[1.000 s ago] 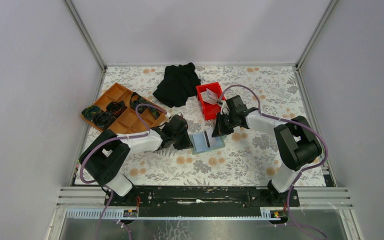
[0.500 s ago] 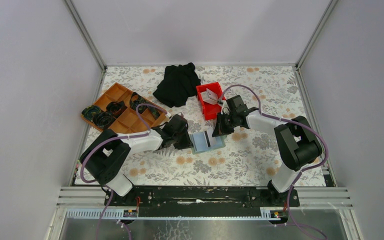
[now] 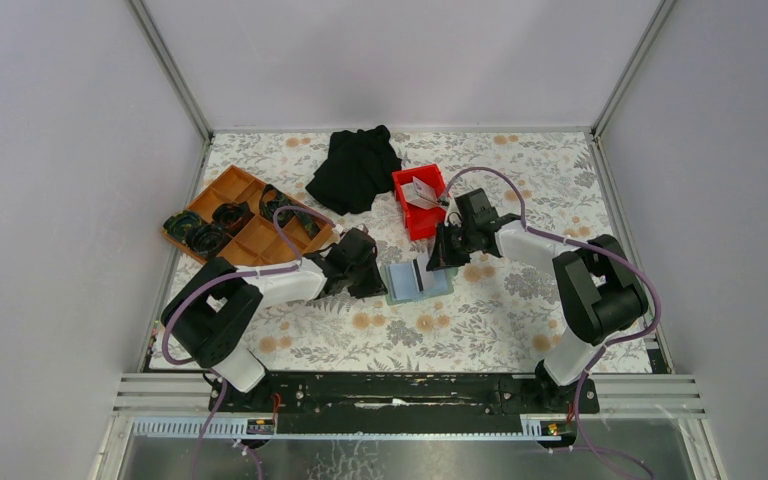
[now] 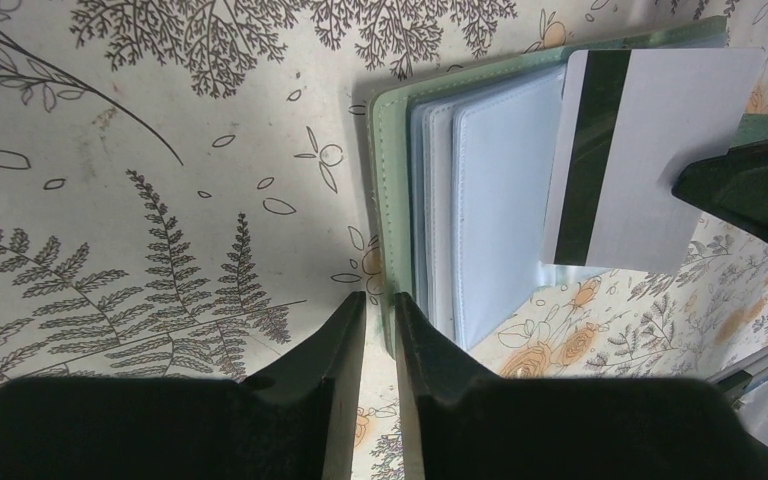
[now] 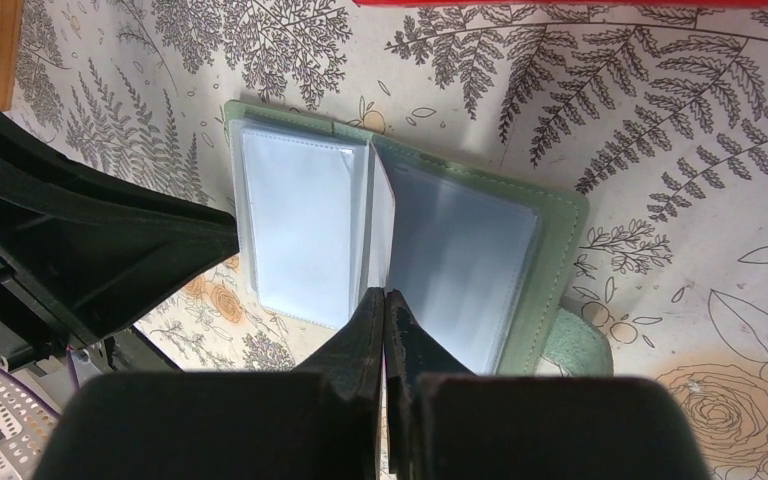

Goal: Put the credit cards into the card holder
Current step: Insert the credit card into the card holder.

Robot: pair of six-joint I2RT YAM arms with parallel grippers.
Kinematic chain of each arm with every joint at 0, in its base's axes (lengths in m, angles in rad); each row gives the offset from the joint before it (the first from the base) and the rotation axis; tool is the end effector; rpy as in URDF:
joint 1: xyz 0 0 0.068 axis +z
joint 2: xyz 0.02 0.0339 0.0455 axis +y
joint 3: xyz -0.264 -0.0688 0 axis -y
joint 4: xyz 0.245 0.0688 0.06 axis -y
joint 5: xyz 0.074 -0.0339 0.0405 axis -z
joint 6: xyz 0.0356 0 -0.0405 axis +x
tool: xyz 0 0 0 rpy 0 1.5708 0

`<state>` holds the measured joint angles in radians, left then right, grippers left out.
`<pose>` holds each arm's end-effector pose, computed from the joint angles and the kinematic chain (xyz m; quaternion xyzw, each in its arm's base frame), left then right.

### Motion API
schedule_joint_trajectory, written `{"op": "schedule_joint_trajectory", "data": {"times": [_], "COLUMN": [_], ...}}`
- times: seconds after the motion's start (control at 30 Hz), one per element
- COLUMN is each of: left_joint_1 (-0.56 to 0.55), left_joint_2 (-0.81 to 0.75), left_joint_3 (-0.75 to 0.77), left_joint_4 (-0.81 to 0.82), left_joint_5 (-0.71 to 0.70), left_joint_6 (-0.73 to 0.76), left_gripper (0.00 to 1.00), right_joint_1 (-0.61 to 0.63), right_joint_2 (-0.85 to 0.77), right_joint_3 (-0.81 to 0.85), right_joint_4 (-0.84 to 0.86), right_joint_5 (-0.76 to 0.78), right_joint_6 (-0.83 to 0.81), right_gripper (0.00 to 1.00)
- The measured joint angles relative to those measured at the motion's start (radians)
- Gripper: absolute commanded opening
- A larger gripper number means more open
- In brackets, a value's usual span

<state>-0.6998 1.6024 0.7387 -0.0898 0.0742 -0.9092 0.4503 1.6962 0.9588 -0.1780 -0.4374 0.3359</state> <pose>0.2251 -0.1930 0.1408 -0.0883 0.9481 -0.2432 0.1850 0.2991 0.1613 0.1709 -0.1226 0.9187 0.3101 0.2115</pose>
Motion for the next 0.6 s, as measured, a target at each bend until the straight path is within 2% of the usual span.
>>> {"op": "schedule_joint_trajectory", "data": {"times": [0.6], "left_joint_1": [0.000], "left_joint_2": [0.031], "left_joint_3": [0.031], "left_joint_4": [-0.001], "left_joint_5": [0.005], "left_joint_6": [0.007], "left_gripper": [0.23], "right_joint_1": [-0.015], "right_joint_2": [0.000], "right_joint_3": [-0.080], "right_joint_4": [0.087], "right_joint_5": [-0.030], "right_joint_6": [0.033], "right_gripper": [0.00]}}
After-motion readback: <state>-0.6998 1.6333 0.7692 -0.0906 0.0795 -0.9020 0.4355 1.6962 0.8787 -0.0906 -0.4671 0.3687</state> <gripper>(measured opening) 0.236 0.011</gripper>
